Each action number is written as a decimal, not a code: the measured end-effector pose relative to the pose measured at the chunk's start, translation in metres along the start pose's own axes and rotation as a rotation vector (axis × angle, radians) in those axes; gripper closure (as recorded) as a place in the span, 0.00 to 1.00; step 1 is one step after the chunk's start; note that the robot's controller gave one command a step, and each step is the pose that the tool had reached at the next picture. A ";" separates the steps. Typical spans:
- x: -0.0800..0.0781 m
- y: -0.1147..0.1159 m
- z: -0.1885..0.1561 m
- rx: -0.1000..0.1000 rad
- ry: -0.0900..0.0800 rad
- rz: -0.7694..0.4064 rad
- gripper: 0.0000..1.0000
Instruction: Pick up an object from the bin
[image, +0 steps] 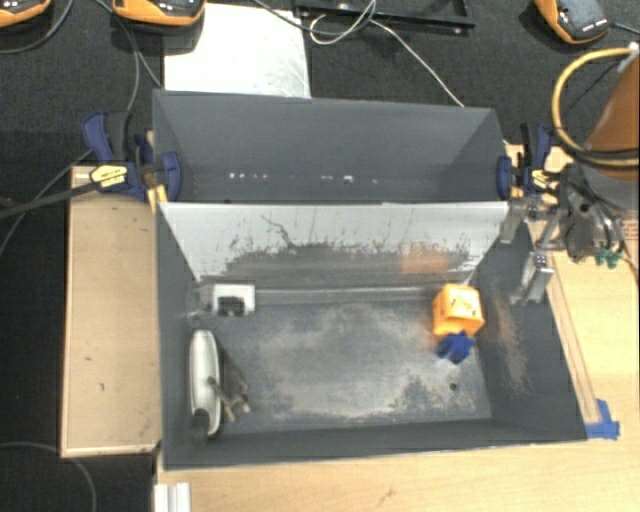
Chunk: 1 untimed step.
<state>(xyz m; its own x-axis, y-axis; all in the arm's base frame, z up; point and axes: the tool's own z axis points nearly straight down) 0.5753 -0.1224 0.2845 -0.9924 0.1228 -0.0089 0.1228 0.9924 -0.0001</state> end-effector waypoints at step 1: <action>0.000 0.000 0.000 0.000 0.001 0.000 0.00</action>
Offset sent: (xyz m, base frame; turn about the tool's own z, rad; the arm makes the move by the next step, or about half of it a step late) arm -0.0017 0.0138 -0.0387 0.0213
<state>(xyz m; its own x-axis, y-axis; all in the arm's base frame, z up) 0.5751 -0.1225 0.2841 -0.9924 0.1226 -0.0081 0.1226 0.9925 -0.0002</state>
